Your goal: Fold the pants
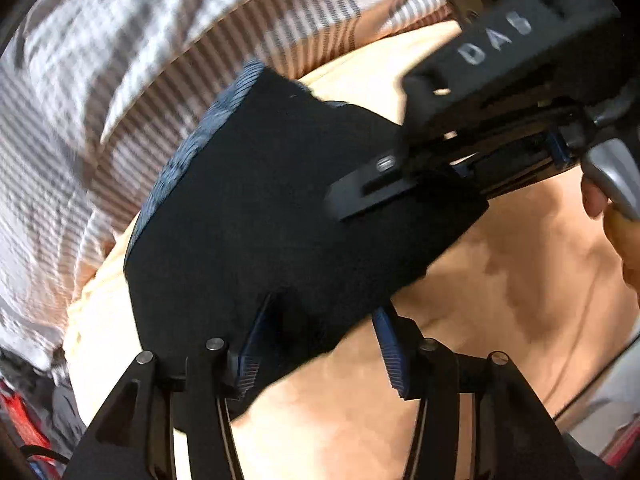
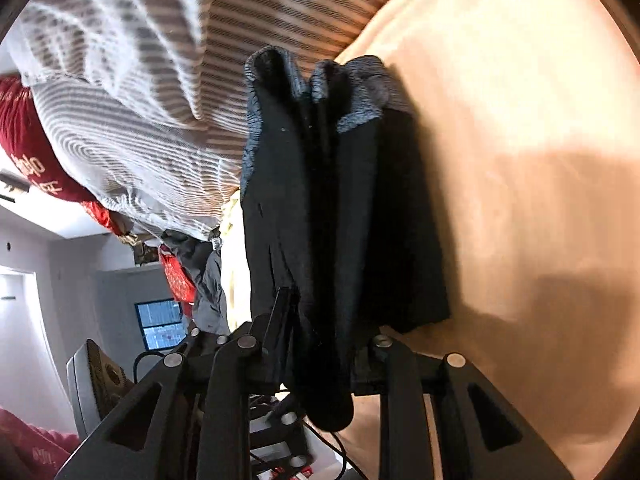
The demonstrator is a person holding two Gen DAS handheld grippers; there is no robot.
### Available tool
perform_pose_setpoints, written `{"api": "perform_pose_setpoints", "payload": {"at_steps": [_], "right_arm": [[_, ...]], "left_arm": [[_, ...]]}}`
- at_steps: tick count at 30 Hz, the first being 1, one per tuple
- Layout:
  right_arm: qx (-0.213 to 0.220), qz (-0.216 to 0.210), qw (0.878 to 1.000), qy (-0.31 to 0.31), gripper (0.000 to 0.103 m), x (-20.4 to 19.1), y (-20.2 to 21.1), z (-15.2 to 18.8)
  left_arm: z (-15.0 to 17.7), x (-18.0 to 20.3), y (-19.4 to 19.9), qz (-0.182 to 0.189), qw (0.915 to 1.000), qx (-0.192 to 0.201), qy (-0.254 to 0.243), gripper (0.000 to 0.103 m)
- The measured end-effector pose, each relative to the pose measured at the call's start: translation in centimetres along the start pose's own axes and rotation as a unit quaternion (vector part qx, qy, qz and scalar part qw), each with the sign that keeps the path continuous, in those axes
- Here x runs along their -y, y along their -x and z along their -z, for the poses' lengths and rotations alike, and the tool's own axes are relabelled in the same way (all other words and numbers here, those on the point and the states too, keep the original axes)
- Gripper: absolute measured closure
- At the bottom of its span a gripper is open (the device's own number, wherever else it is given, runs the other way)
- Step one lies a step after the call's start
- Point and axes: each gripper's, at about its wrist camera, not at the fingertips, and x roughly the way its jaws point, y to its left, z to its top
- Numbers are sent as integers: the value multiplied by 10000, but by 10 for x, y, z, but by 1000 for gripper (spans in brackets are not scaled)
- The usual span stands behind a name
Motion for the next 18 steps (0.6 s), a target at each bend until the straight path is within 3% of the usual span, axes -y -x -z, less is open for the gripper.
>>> {"api": "perform_pose_setpoints", "payload": {"at_steps": [3, 5, 8, 10, 11, 14, 16, 18], "right_arm": [[5, 340, 9994, 0, 70, -3, 14, -1], [201, 926, 9954, 170, 60, -15, 29, -2], [536, 1377, 9868, 669, 58, -40, 46, -10], [650, 1453, 9836, 850, 58, -55, 43, -24], [708, 1544, 9808, 958, 58, -62, 37, -35], [757, 1769, 9734, 1247, 58, -81, 12, -64], [689, 2009, 9673, 1387, 58, -90, -2, -78], [506, 2372, 9594, 1439, 75, -94, -19, -88]], "left_arm": [[12, -23, 17, 8, 9997, 34, 235, 51], [19, -45, 25, -14, 9985, 79, 539, 51], [26, -96, 27, -61, 9921, 89, 1250, 51], [34, -134, 15, 97, 9803, -77, 1970, 51], [39, -155, 4, 191, 9703, -202, 2402, 51], [48, -193, -23, 294, 9484, -399, 3130, 51], [55, -206, -43, 421, 9387, -565, 3376, 51], [61, -207, -54, 567, 9335, -664, 3477, 51]]}}
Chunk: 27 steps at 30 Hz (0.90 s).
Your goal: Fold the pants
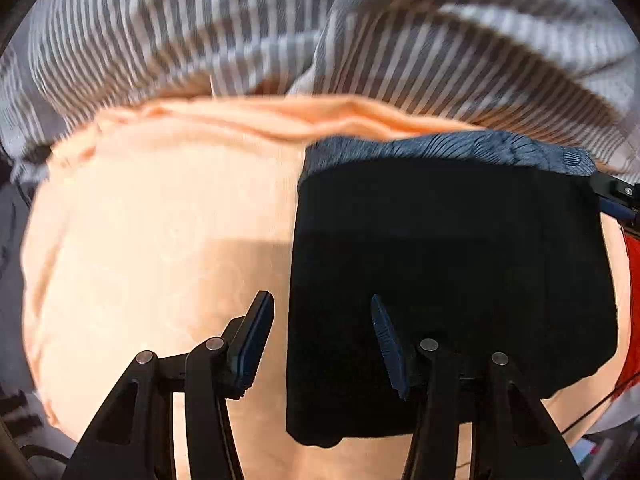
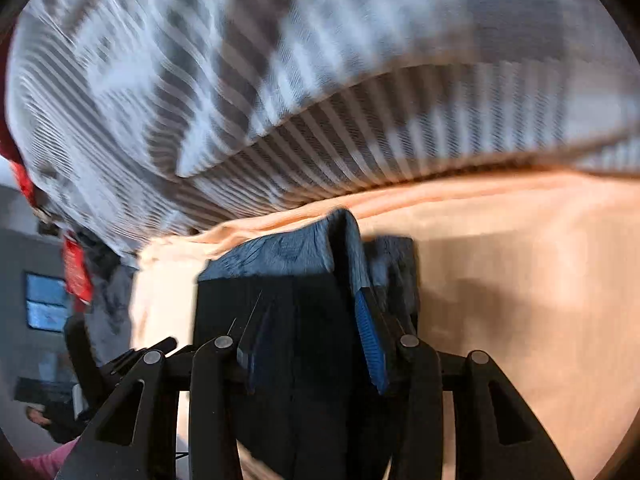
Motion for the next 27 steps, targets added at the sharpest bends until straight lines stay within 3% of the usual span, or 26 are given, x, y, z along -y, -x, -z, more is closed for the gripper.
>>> {"api": "perform_pose_setpoints", "payload": {"at_steps": [1, 5, 11, 15, 22, 25, 27], "right_arm": [[-12, 236, 9996, 145, 95, -4, 1, 0], [-222, 671, 9965, 438, 96, 2, -7, 13], [-145, 701, 9972, 234, 96, 14, -6, 25], [-95, 973, 9952, 78, 88, 6, 7, 32], [170, 919, 9954, 199, 88, -20, 44, 89], [-67, 1034, 9943, 233, 88, -19, 31, 110], [-218, 1193, 9924, 218, 88, -13, 18, 118]], "left_arm": [[3, -1, -3, 70, 10000, -38, 28, 51], [12, 1, -8, 234, 9997, 9, 7, 50], [20, 11, -7, 82, 9998, 144, -116, 50], [19, 11, -7, 94, 9999, 89, -98, 50], [17, 9, -9, 33, 9999, 128, -78, 48], [16, 9, -9, 32, 9999, 121, -71, 48], [16, 8, -9, -35, 9999, 120, -64, 39]]}}
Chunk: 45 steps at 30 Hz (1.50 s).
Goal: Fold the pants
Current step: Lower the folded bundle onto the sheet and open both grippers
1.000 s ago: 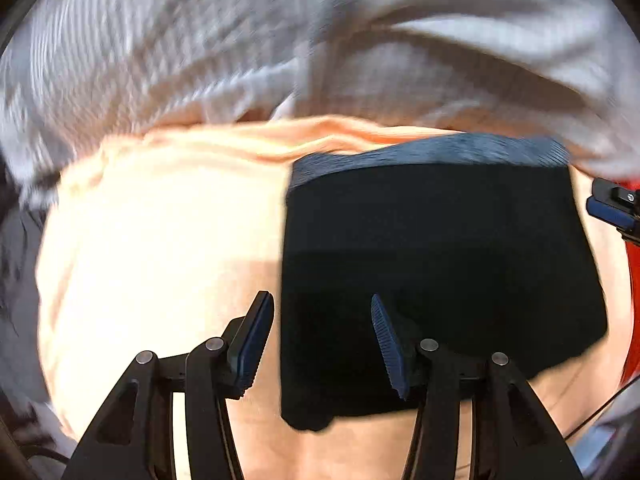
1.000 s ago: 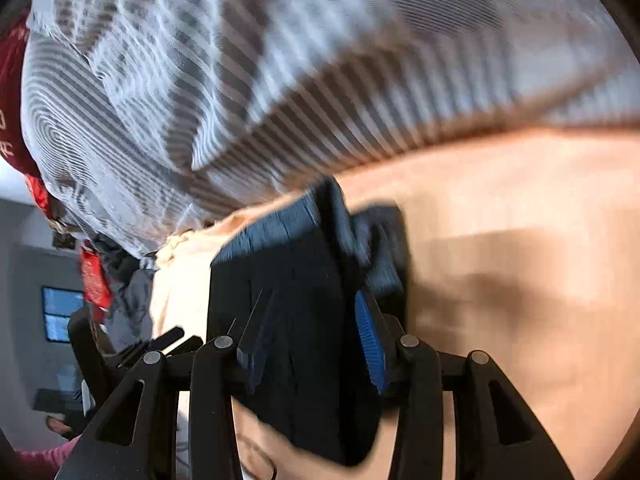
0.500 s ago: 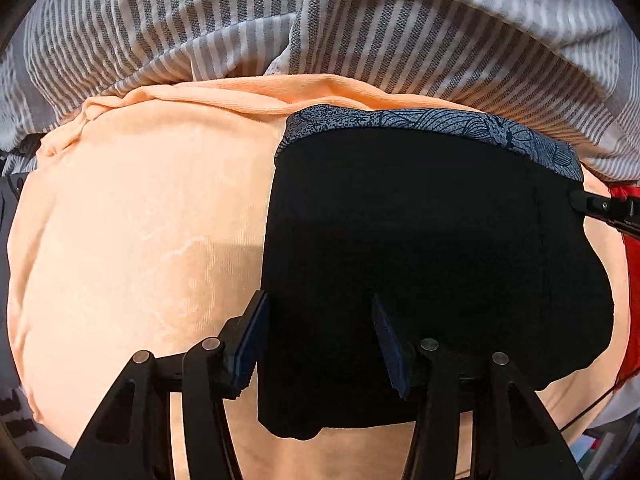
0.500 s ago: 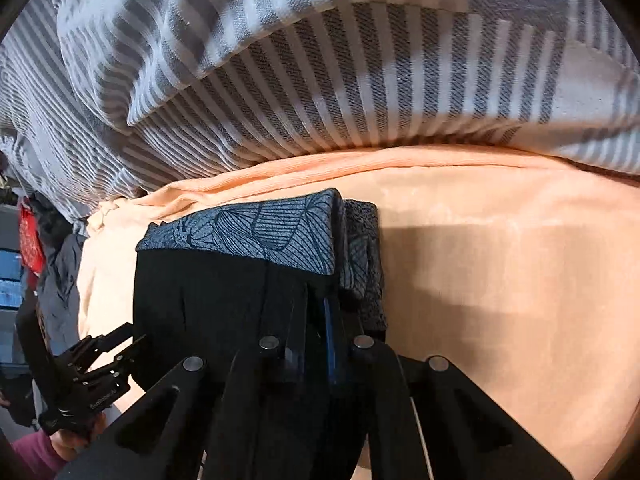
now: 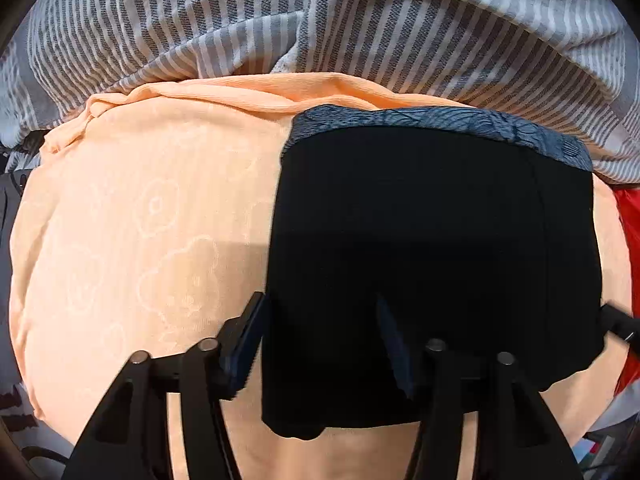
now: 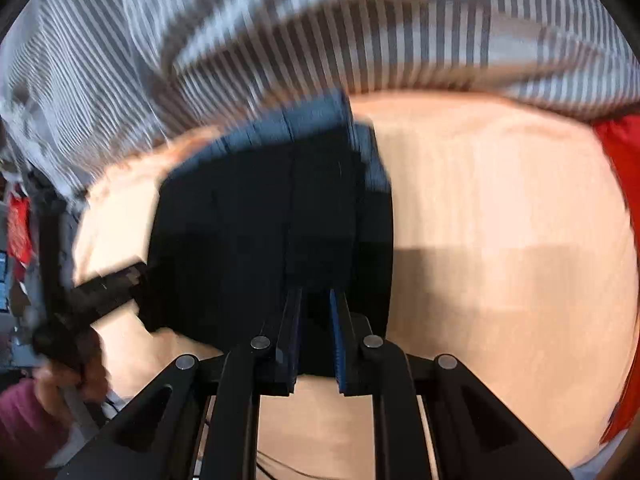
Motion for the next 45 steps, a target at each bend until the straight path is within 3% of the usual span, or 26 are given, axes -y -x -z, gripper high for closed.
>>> {"api": "perform_pose_setpoints", "payload": {"at_steps": [3, 5, 6, 12, 14, 22, 34, 35, 36, 37, 40, 45], "right_arm": [[-7, 55, 10000, -53, 80, 8, -10, 3], [47, 306, 9994, -142, 47, 15, -5, 4], [50, 341, 9992, -201, 42, 19, -3, 4], [-28, 303, 9977, -602, 40, 34, 9, 15], [-48, 211, 9975, -673, 29, 32, 13, 20], [-18, -56, 9968, -793, 21, 18, 19, 34], [52, -81, 9955, -940, 20, 4, 27, 48], [58, -74, 9954, -954, 19, 1, 27, 49], [61, -67, 9953, -965, 19, -1, 27, 49], [67, -64, 9952, -976, 18, -3, 28, 50], [73, -47, 9951, -981, 17, -10, 27, 53], [-43, 103, 9956, -934, 14, -28, 23, 61]], "left_arm": [[1, -4, 1, 27, 9999, -45, 102, 35], [1, -6, 4, -5, 9999, -88, 132, 34], [2, -6, 6, -25, 9999, -109, 125, 34], [4, -3, 15, -204, 9996, -208, 64, 34], [6, -2, 20, -232, 9995, -221, 55, 34], [17, 1, 40, -281, 9993, -226, -59, 33], [27, -5, 49, -108, 9992, -363, -139, 33], [28, -5, 50, -101, 9992, -361, -165, 30], [29, -6, 51, -98, 9991, -372, -185, 11], [29, -7, 51, -62, 9991, -366, -203, 5], [33, -10, 53, -9, 9991, -302, -298, 3], [45, -23, 50, 40, 9981, -541, -307, 3]]}}
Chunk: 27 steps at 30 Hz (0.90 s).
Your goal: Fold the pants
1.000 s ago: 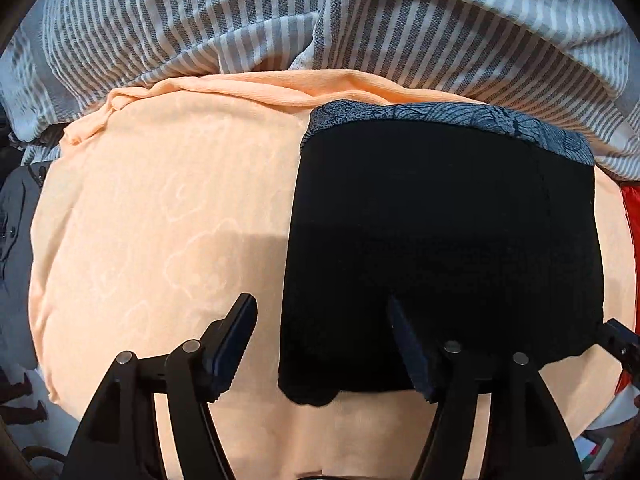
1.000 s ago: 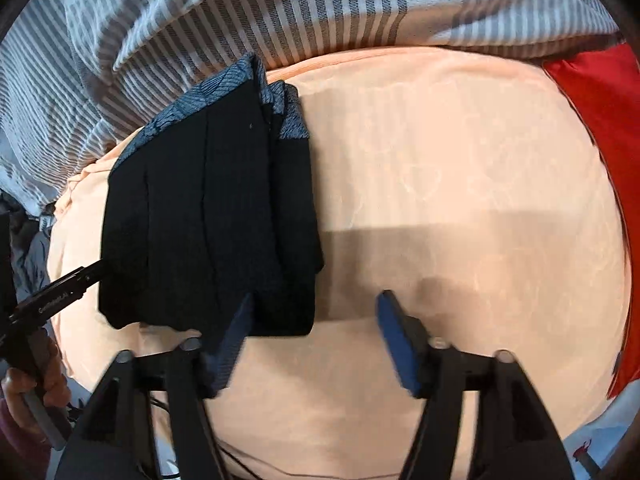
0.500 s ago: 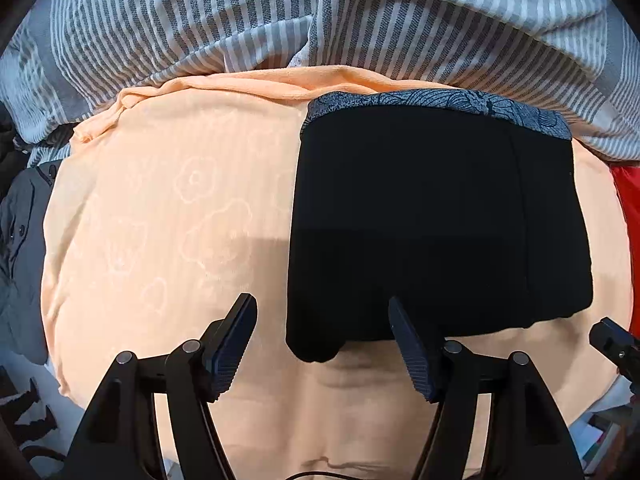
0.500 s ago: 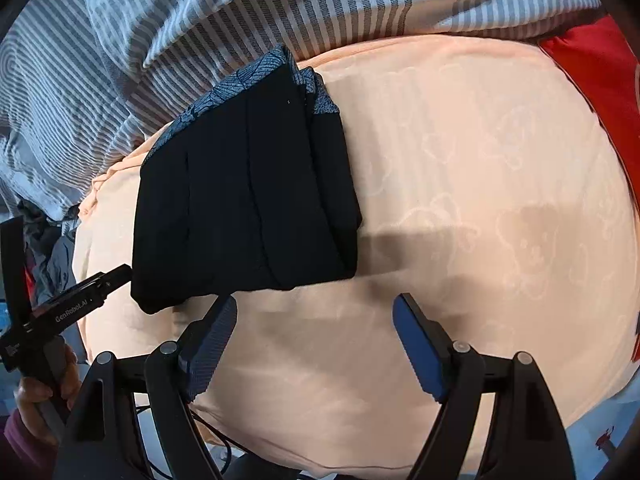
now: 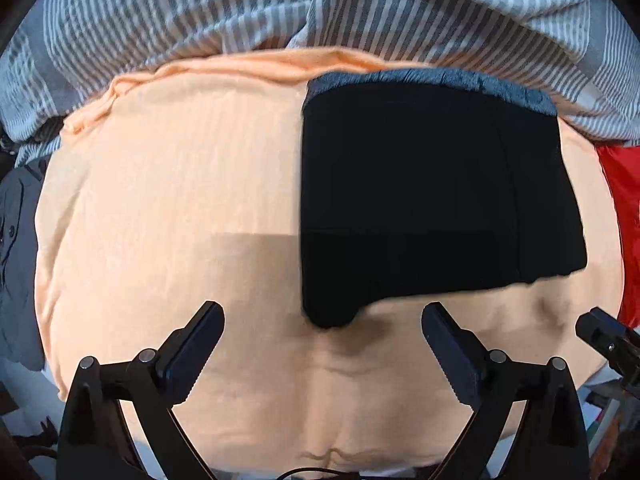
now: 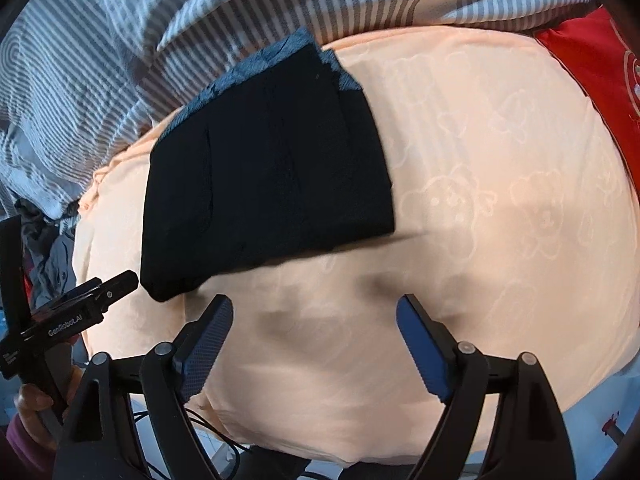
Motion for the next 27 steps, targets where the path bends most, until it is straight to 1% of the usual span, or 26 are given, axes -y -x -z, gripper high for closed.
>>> {"api": "perform_pose_setpoints", "payload": {"at_steps": [1, 2, 6, 10, 13, 18, 22, 27], "right_arm": [[-14, 35, 10000, 18, 9, -2, 0, 2], [-16, 91, 9999, 57, 6, -7, 3, 5], [-59, 159, 9997, 185, 6, -21, 12, 12], [-66, 80, 9999, 137, 6, -30, 26, 9], [-51, 44, 10000, 58, 6, -34, 37, 4], [50, 26, 10000, -6, 6, -41, 60, -3], [59, -53, 9999, -98, 6, -41, 68, -7], [-12, -158, 9999, -66, 6, -34, 70, -8]], "left_arm": [[5, -4, 1, 3, 10000, -61, -3, 3], [9, -6, 1, 8, 9999, -103, -6, 3], [29, -18, 14, -28, 9997, -211, -91, 3], [37, -27, 24, -79, 9996, -228, -124, 3], [39, -33, 35, 131, 9995, -281, -32, 3], [37, -44, 60, 203, 9997, -31, 145, 3], [31, -57, 79, 207, 9989, 219, 352, 3], [24, -60, 78, 200, 9984, 186, 502, 3]]}}
